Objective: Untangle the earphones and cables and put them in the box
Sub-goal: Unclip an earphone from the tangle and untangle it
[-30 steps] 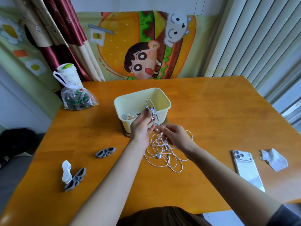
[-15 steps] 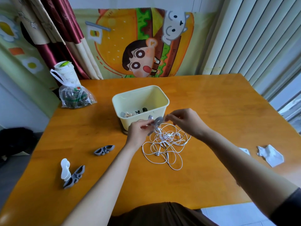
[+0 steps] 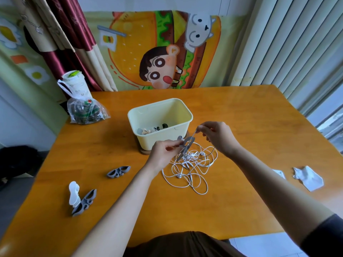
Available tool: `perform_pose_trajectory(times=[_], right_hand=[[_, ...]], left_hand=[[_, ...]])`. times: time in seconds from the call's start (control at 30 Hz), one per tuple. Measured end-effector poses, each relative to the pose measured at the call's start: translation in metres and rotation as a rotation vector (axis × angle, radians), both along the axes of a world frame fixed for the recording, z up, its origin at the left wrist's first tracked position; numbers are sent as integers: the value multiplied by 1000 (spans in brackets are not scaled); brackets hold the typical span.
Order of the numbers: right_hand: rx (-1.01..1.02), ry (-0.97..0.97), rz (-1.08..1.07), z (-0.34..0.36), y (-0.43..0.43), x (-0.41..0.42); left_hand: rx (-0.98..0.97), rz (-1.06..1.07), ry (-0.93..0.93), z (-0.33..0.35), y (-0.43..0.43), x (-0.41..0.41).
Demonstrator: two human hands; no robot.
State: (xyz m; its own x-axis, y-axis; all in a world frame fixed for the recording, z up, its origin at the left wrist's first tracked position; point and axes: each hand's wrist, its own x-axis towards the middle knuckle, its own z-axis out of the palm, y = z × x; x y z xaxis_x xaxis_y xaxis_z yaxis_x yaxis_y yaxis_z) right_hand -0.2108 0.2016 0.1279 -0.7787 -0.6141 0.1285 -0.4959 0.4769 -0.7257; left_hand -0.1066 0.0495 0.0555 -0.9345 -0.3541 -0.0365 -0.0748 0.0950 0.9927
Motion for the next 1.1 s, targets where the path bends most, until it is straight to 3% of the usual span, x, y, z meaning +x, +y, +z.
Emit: perform_pose_trajectory(times=[0.3, 0.47, 0.6, 0.97, 1.1], right_hand=[[-25, -8, -29, -2, 1, 0], [-26, -22, -51, -6, 2, -3], [-23, -55, -54, -10, 0, 1], [-227, -644, -15, -21, -7, 36], [-236, -701, 6, -25, -12, 41]], left_hand=[[63, 9, 5, 5, 1, 3], [102, -102, 26, 17, 7, 6], [231, -126, 96, 27, 13, 3], [652, 36, 167, 42, 18, -5], [688, 70, 178, 44, 17, -9]])
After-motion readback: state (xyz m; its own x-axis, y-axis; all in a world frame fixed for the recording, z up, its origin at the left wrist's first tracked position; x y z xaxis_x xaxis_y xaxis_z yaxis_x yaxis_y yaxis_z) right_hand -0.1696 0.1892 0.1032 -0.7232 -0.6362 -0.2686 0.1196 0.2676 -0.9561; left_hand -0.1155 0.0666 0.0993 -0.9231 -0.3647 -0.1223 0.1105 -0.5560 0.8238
